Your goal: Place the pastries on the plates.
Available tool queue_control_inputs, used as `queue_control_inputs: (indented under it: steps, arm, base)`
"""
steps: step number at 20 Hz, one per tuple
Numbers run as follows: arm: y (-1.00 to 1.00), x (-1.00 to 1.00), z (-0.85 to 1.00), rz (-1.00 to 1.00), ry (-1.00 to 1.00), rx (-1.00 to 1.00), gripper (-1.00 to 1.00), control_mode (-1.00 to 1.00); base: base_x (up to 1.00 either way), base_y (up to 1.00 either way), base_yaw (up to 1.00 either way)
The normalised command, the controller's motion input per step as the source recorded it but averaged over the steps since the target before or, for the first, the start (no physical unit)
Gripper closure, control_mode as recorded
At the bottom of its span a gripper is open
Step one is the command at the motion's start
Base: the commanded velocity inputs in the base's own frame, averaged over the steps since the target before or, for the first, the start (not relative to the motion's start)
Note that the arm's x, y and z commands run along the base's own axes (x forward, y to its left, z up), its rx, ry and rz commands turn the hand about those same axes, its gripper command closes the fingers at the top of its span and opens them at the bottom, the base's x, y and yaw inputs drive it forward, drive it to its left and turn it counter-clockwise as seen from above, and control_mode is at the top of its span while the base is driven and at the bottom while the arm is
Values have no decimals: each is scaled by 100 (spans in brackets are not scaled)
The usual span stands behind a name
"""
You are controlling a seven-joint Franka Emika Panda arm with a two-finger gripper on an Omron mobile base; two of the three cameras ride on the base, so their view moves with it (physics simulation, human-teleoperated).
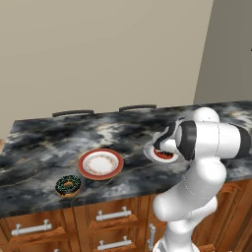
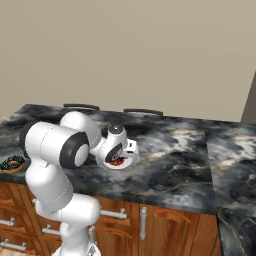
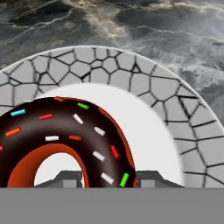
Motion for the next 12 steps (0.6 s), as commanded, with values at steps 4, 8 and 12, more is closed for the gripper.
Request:
queue_control_inputs:
  steps: [4,8,12]
  arm:
    - [0,1,0,0,0,0,-100,-100]
    - [1,9,2,0,-2,-1,-100,-100]
    - [0,3,34,0,-6,-1,-100,-100]
  base:
    - [0,0,0]
    - [0,0,0]
    - [0,0,0]
